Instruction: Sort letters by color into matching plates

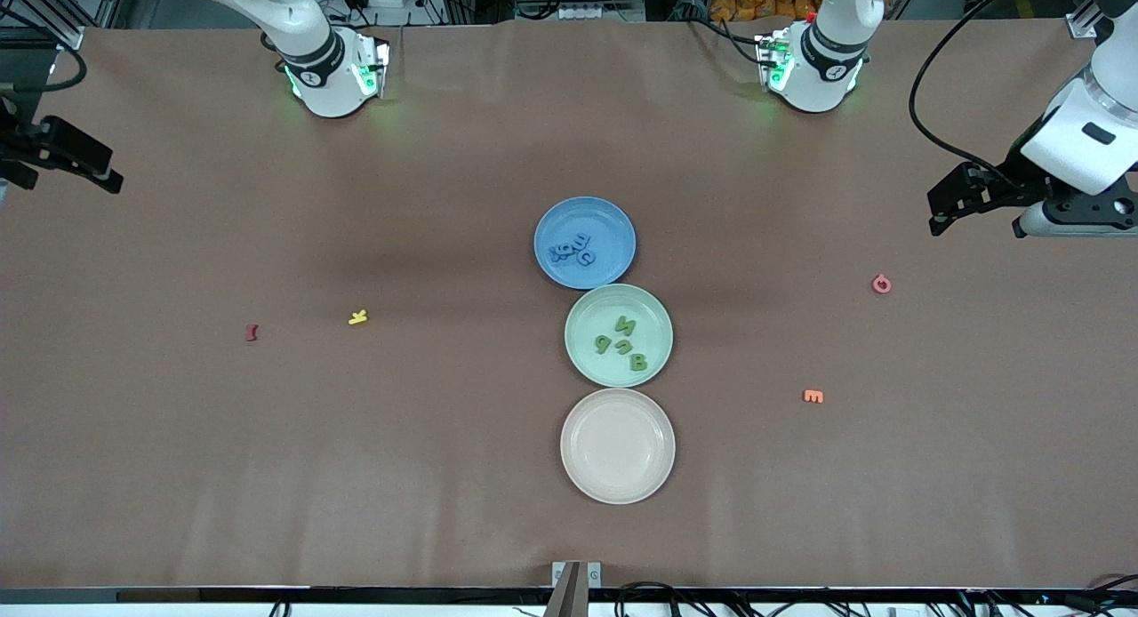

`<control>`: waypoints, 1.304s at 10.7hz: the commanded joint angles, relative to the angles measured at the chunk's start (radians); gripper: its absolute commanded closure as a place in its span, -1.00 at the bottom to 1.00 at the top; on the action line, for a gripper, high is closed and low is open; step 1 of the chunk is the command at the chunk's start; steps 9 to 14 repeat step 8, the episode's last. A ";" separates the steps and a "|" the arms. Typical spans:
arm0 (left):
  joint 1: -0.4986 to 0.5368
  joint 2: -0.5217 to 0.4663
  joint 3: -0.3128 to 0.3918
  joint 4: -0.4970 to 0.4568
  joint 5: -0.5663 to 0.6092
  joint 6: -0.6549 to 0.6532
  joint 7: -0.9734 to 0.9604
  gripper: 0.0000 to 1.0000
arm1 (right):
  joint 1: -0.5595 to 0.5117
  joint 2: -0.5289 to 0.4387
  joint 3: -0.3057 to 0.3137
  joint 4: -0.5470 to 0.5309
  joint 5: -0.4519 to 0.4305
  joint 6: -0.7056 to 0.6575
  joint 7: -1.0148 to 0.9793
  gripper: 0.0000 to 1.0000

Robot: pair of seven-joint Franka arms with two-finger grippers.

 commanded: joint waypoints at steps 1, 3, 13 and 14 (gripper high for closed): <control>0.001 -0.012 -0.001 -0.007 -0.011 0.004 0.014 -1.00 | 0.000 -0.026 0.000 -0.083 0.006 0.064 0.015 -1.00; 0.002 -0.012 -0.001 -0.007 -0.011 0.004 0.017 -1.00 | 0.000 -0.026 0.000 -0.092 0.006 0.066 0.017 -1.00; 0.004 -0.012 0.000 -0.005 -0.011 0.004 0.016 -1.00 | 0.000 -0.027 0.000 -0.100 0.004 0.077 0.015 -1.00; 0.004 -0.012 0.000 -0.005 -0.011 0.004 0.016 -1.00 | 0.000 -0.027 0.000 -0.100 0.004 0.077 0.015 -1.00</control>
